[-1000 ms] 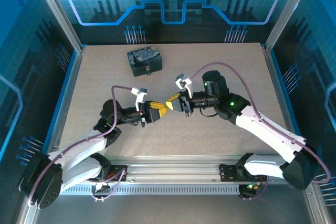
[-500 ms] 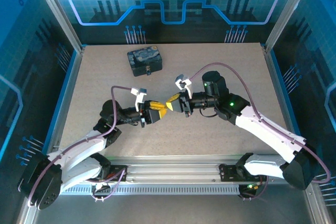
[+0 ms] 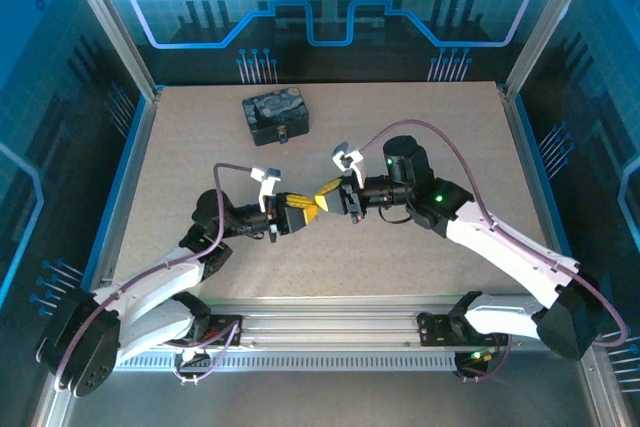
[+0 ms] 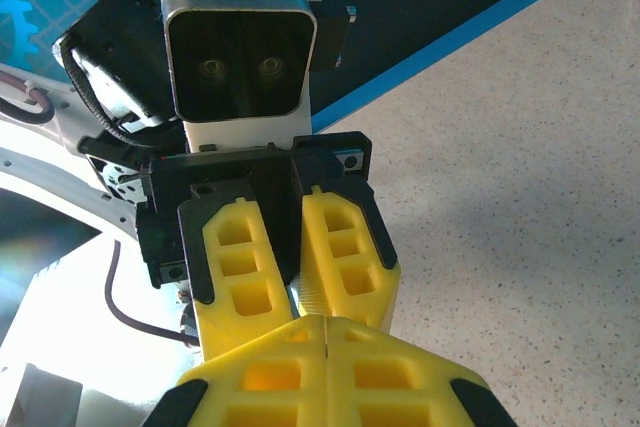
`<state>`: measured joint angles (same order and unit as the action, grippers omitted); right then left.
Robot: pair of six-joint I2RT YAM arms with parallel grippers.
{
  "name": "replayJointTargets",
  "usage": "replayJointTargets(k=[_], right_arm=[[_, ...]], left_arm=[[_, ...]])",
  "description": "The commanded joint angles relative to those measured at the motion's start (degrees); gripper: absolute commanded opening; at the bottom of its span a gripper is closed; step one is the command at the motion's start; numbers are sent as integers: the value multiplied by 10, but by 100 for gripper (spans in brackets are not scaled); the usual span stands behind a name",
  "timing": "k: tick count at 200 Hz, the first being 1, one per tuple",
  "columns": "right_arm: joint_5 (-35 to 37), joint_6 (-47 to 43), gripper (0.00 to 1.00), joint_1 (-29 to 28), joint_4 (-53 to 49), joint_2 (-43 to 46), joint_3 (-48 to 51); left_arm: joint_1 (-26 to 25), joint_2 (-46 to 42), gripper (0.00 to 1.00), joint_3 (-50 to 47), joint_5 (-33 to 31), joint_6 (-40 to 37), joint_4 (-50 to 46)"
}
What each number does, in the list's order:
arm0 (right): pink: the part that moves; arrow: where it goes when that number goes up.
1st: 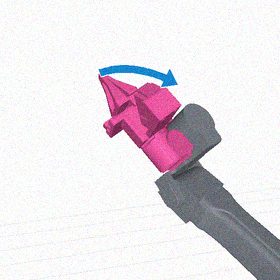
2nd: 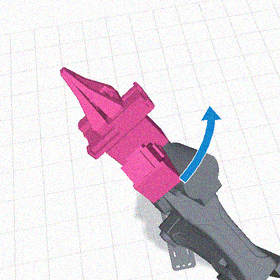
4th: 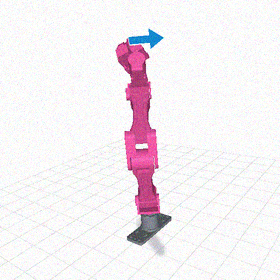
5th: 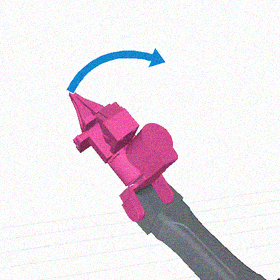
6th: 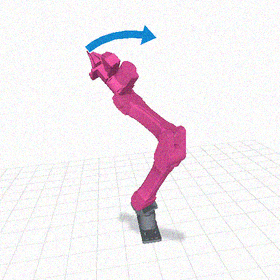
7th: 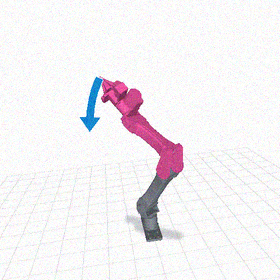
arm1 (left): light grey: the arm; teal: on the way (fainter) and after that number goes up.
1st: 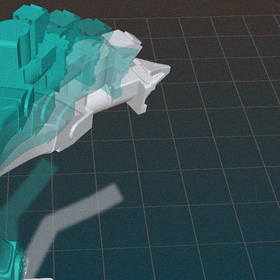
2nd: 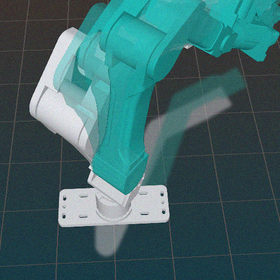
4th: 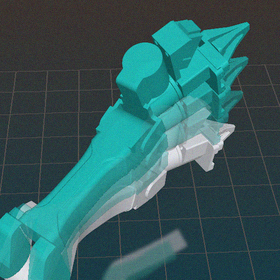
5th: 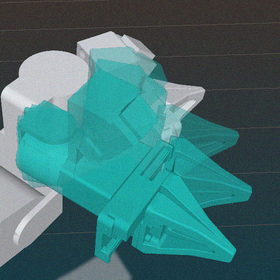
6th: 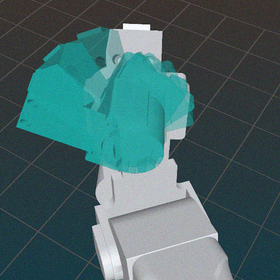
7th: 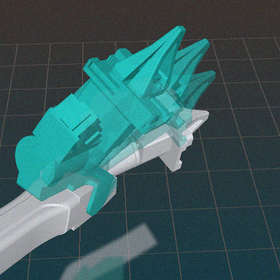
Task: Unlock the padlock with the key
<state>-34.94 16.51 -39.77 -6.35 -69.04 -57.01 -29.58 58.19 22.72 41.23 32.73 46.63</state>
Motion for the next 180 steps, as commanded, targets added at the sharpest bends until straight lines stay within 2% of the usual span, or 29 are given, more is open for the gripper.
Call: replayJointTargets(k=[1,35,87,132,154,180], right_arm=[[-4,3,0,-8,12,6,4],[-1,3,0,-8,12,6,5],[6,4,0,-3,8,18,8],[7,7,0,-1,9,19,10],[7,8,0,-1,12,19,10],[7,10,0,1,12,19,11]], left_arm=[[-5,2,21,-3,3,-5,21],[-4,0,13,-3,4,-4,21],[-4,-5,20,-4,0,-5,15],[-4,-4,20,-5,3,-6,15],[-4,-5,15,-5,3,-4,15],[-4,-6,15,-5,3,-5,14]])
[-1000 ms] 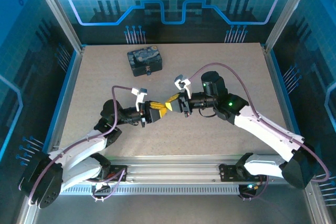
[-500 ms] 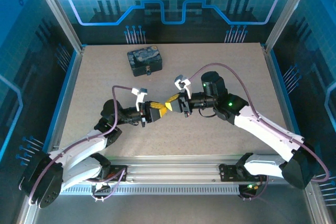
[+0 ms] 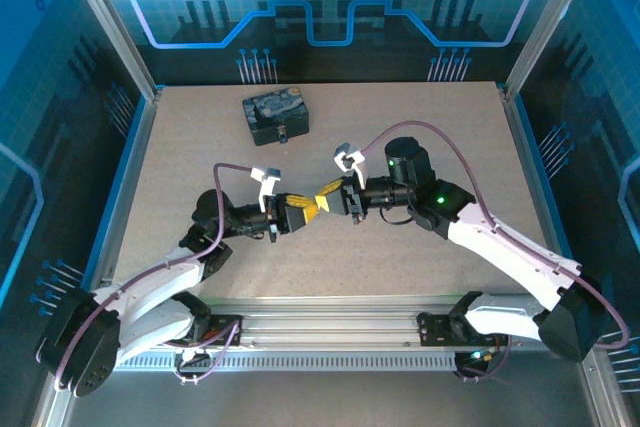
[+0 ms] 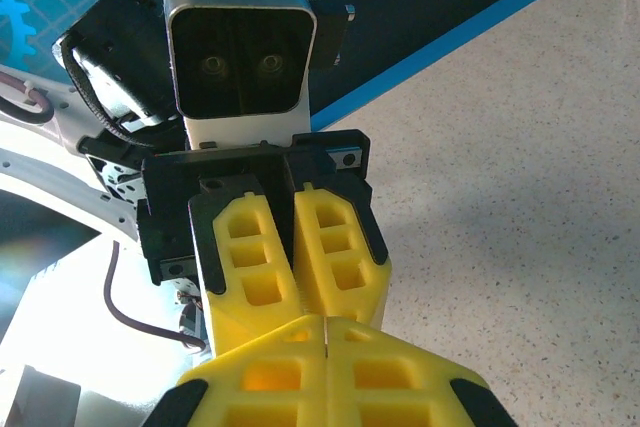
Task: Unlock the padlock with the key
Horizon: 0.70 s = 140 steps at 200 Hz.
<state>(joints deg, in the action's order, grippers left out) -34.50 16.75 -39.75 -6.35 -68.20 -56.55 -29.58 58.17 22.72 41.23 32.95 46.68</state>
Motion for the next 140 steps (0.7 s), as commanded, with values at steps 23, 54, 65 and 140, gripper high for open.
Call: replayJointTargets(k=[23,54,65,140], right_arm=[[2,9,0,2,13,12,7],[1,13,0,2,16,10,8],[2,14,0,3,16,9,8],[33,21,48,8,-1,14,2]], left_arm=[[-4,-7,14,-4,4,-7,14],[-4,-6,0,-1,8,-8,12],[-4,-6,0,-1,9,-8,12],[-2,-41,0,2,-37,-40,-74]])
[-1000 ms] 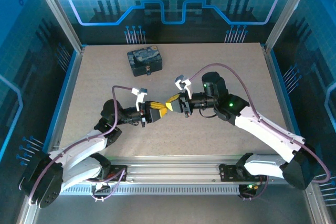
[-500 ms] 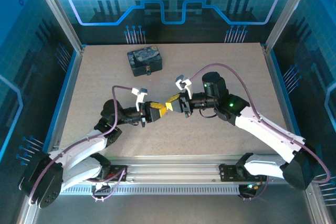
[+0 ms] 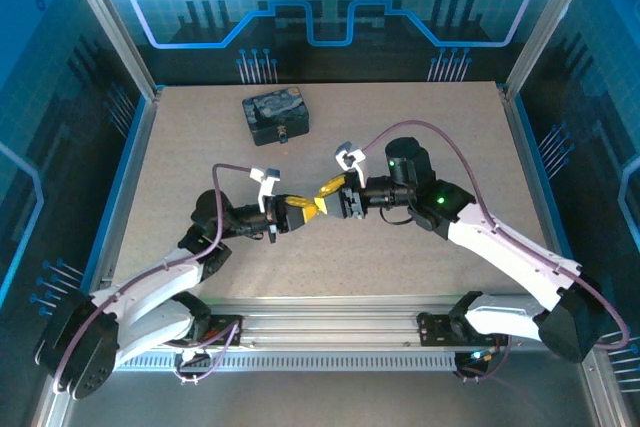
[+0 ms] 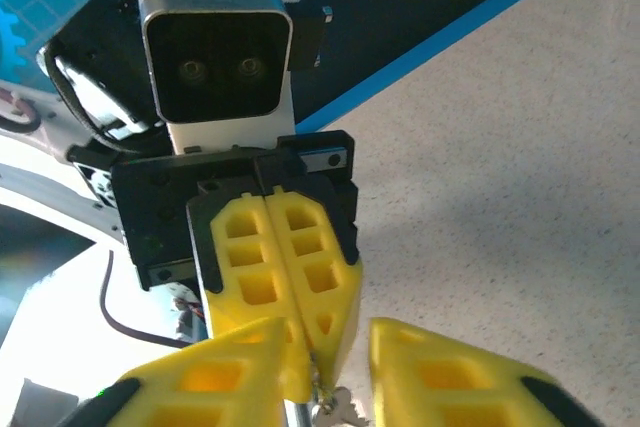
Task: Unlock the padlock with the key
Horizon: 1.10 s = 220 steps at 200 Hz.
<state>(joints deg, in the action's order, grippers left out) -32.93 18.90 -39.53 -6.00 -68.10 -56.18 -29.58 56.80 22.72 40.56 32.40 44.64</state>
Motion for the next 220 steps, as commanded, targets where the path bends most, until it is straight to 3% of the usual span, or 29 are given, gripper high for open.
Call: replayJointTargets(k=[1,56,76,104,136,175,220], right_arm=[[18,-1,49,6,-5,12,-2],[137,21,64,35,-84,-14,-43],[180,45,65,57,-112,-70,-83],[183,66,65,74,-121,-182,-167],[202,68,68,75,-158,-337,-321],[225,91,72,81,-199,-529,-531],[209,132,76,95,-298,-767,-851]], left_arm=[[-1,-28,0,3,-32,-36,-58],[44,-78,0,33,-118,-79,-227],[87,-76,0,54,-142,-83,-283],[157,-59,0,80,-185,-78,-332],[225,-8,0,125,-230,-89,-379],[305,124,0,193,-239,-84,-383],[339,261,0,271,-308,-87,-374]])
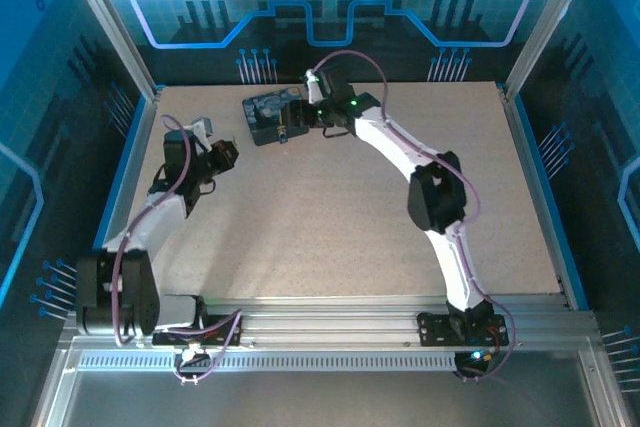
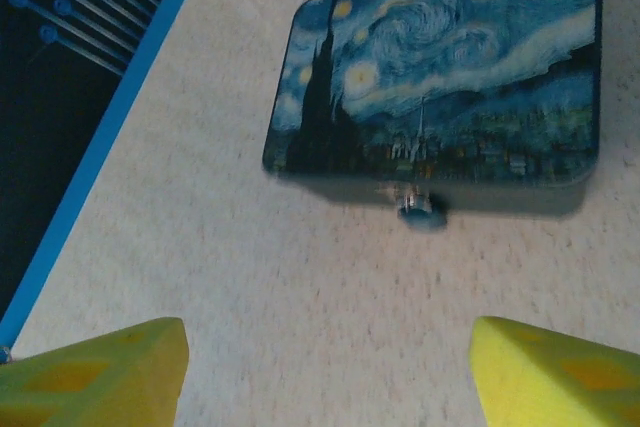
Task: Unlock the padlock with the key
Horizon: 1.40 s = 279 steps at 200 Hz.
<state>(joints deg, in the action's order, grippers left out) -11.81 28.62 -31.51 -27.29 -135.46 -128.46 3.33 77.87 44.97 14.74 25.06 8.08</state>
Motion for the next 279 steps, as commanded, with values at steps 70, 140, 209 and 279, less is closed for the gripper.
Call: replayJointTargets(k=[70,140,209,279], right_arm=[[50,64,80,34,-61,-136,-157],[12,96,82,57,4,-202,-209],[-59,129,80,59,84,-254,-242],[-120,105,70,60,122,-263,-243]], left_arm=[[11,245,0,207,-65,-4,-51],[2,349,0,340,-78,-12,-134],[-22,412,0,447,-86,-5,-238],[-44,440,0,491,-60,-11,-274]])
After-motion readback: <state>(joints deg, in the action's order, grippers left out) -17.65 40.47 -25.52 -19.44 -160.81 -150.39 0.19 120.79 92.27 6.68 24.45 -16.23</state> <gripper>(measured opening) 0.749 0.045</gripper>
